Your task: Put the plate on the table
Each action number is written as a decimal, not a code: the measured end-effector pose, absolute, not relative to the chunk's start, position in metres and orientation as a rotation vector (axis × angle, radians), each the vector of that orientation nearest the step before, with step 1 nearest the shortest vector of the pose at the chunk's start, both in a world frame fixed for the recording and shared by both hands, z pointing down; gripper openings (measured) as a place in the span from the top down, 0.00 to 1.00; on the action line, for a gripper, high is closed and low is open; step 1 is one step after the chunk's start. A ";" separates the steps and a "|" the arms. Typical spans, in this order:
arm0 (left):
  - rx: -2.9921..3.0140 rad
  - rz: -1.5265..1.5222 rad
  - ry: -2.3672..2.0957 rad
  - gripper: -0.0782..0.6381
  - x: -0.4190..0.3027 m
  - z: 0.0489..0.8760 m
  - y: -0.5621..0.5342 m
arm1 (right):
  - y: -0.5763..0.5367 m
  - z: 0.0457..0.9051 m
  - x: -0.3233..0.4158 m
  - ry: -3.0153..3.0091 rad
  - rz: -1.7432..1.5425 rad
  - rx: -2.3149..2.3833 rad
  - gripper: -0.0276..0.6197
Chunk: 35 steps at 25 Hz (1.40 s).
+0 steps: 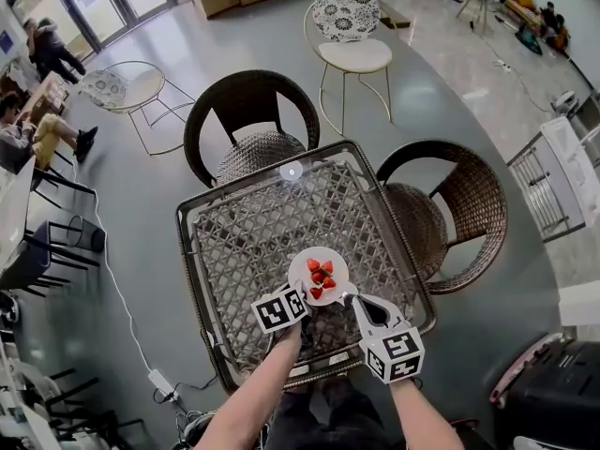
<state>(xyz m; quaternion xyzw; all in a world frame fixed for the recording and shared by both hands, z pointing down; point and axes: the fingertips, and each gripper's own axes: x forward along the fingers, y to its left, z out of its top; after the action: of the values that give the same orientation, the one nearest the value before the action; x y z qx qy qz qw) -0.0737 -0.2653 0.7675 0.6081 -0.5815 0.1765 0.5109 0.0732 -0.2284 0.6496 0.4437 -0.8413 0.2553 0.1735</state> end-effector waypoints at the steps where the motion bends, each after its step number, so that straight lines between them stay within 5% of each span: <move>1: 1.459 0.444 -1.413 0.77 -0.074 0.768 -0.266 | -0.228 0.649 0.073 -2.387 0.727 1.258 0.95; 15: 1.439 0.545 -1.483 0.75 -0.084 0.762 -0.267 | -0.227 0.644 0.078 -2.407 0.745 1.276 0.95; 25: 1.969 0.567 -1.420 0.75 -0.068 0.668 -0.261 | -0.231 0.613 0.065 -2.467 0.685 1.269 0.95; 35: 2.381 0.530 -1.306 0.88 -0.037 0.576 -0.214 | -0.207 0.566 0.055 -2.535 0.607 1.225 0.95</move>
<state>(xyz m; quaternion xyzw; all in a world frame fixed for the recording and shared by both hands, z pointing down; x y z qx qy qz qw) -0.0373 -0.2143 0.5756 0.8454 -0.4639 0.1881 0.1864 0.0554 -0.2068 0.5663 0.4217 -0.8726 0.2090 0.1306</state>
